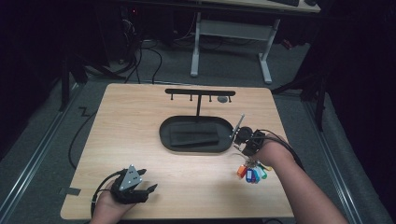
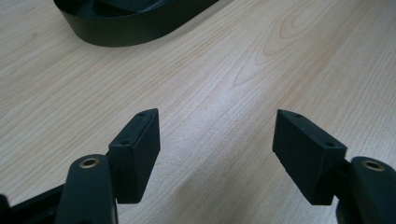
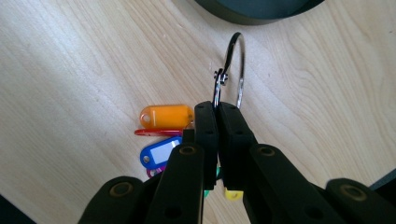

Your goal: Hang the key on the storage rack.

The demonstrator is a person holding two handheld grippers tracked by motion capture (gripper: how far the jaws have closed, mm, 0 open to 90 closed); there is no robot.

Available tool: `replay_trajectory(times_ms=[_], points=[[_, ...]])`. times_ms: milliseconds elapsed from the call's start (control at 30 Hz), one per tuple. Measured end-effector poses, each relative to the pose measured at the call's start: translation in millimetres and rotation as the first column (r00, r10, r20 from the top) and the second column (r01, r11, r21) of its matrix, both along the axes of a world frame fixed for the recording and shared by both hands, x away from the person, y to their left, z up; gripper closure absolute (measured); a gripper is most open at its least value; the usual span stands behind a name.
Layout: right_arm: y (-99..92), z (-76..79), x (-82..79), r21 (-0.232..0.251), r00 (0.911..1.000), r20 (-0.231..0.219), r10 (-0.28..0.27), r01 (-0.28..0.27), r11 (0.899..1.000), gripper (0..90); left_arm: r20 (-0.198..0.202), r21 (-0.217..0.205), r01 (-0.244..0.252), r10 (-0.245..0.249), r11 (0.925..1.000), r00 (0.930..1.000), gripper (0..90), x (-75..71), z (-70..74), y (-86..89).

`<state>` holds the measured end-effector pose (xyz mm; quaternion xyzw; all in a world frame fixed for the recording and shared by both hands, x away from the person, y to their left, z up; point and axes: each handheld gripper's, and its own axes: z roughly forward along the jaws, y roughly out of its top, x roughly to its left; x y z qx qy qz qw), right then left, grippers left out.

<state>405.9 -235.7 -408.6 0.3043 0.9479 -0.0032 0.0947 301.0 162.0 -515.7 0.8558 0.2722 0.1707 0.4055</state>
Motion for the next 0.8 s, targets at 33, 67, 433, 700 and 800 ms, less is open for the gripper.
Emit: replay_trajectory(times_ms=[33,67,433,700,800], points=[[0.3,2.2,-0.3,-0.002,1.0000,0.001,0.000,0.000,1.000,87.7,0.000,0.000,0.000,0.000,1.0000,1.0000,32.5,-0.1,0.0,0.1],[0.4,4.2,-0.3,-0.004,1.0000,0.006,0.002,-0.002,1.000,87.6,-0.002,0.001,0.000,0.000,1.0000,1.0000,32.5,-0.2,0.1,0.4],[-5.1,29.8,-3.5,0.041,0.9999,0.003,-0.015,0.015,0.999,87.6,-0.006,0.001,-0.001,0.001,1.0000,1.0000,32.5,0.2,-1.5,1.2],[-11.6,56.8,-5.7,0.092,0.9990,0.004,-0.045,0.044,0.995,87.6,-0.012,-0.001,-0.002,0.002,1.0000,0.9999,32.4,0.7,-1.4,1.7],[-12.4,66.9,-6.5,0.112,0.9990,0.004,-0.044,0.044,0.993,87.7,-0.013,-0.002,-0.001,0.001,1.0000,0.9999,32.4,0.6,-1.3,1.6]])
